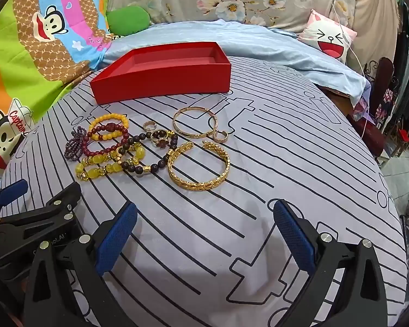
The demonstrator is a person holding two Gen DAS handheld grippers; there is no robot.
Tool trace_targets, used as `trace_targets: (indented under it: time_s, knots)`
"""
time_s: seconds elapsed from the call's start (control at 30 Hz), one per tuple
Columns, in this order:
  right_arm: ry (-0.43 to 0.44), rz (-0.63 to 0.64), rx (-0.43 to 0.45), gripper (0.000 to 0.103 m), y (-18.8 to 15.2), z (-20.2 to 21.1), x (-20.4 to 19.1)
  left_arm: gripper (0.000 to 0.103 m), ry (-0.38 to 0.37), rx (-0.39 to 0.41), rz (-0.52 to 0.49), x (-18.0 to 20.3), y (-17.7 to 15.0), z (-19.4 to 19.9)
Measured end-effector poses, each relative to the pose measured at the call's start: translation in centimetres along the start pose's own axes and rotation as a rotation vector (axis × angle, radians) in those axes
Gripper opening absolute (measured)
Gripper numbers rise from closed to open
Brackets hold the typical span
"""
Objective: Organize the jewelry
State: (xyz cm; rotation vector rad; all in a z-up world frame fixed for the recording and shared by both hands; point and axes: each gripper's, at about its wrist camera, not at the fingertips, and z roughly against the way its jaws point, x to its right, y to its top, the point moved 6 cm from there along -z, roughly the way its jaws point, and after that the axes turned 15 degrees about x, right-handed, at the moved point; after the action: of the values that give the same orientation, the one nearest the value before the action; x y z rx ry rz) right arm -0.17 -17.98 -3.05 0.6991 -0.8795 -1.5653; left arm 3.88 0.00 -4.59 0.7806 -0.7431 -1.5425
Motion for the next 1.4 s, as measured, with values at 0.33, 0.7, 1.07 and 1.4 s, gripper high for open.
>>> trace_targets:
  time_s: [0.33, 0.7, 1.07, 1.4]
  knots:
    - [-0.002, 0.0, -0.002, 0.097, 0.1, -0.09, -0.01, 0.094, 0.002, 0.007, -0.001, 0.16, 0.2, 0.09]
    - [-0.002, 0.0, 0.002, 0.097, -0.03, 0.06, 0.04, 0.094, 0.002, 0.013, 0.001, 0.45, 0.3, 0.34]
    - [-0.001, -0.001, 0.003, 0.097, 0.02, 0.01, 0.02, 0.094, 0.0, 0.015, 0.002, 0.4, 0.27, 0.36]
    - [0.0, -0.002, 0.003, 0.097, 0.01, 0.0, 0.06, 0.094, 0.0, 0.016, 0.003, 0.39, 0.27, 0.38]
